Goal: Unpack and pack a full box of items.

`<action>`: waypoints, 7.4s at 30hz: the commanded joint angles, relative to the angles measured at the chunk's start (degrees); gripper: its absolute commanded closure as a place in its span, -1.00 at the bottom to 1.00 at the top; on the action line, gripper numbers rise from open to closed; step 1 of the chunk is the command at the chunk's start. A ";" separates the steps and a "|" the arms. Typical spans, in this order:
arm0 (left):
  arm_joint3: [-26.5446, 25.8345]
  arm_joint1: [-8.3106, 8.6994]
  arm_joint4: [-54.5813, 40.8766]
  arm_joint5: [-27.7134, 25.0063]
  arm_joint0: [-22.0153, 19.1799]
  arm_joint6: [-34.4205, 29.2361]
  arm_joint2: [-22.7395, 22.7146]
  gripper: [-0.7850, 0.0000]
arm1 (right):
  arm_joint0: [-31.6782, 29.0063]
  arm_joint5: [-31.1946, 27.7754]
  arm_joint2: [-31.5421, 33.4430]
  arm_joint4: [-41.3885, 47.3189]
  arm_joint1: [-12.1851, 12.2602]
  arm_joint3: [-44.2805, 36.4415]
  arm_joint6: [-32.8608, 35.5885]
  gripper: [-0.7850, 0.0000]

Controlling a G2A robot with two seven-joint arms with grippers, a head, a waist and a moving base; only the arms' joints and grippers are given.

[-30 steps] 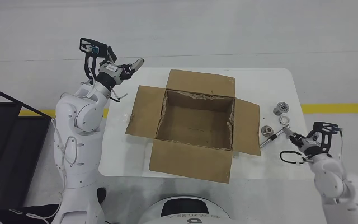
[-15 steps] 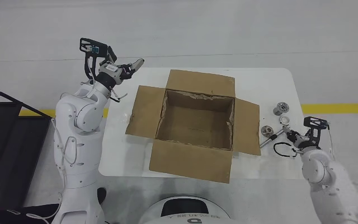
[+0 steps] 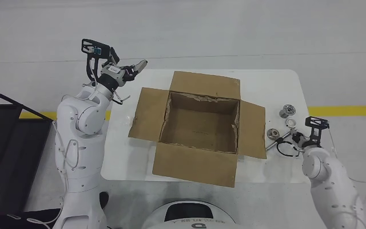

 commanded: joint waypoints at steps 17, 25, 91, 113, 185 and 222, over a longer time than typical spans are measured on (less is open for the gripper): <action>0.00 0.00 -0.05 0.00 -0.01 0.00 -0.04 -1.00 | 0.40 -4.51 1.73 0.72 -0.42 1.69 0.40 1.00; 0.00 0.00 -0.05 0.00 -0.01 0.00 -0.04 -1.00 | -2.32 -6.93 4.82 5.01 -0.71 -0.56 -2.13 1.00; 0.00 0.00 -0.05 0.00 -0.01 0.00 -0.04 -1.00 | -13.54 -25.56 16.60 27.90 -2.99 -8.77 -2.50 1.00; 0.00 0.00 -0.05 0.00 -0.01 0.00 -0.04 -1.00 | -10.78 -32.26 9.44 53.31 -3.83 -18.27 7.95 1.00; 0.00 0.00 -0.05 0.00 -0.01 0.00 -0.04 -1.00 | -10.79 -22.59 7.26 45.36 -5.86 -36.72 6.96 -1.00; 0.00 0.00 -0.05 0.00 -0.01 0.00 -0.04 -1.00 | 4.37 2.82 -1.54 11.11 -4.20 -12.84 25.05 0.11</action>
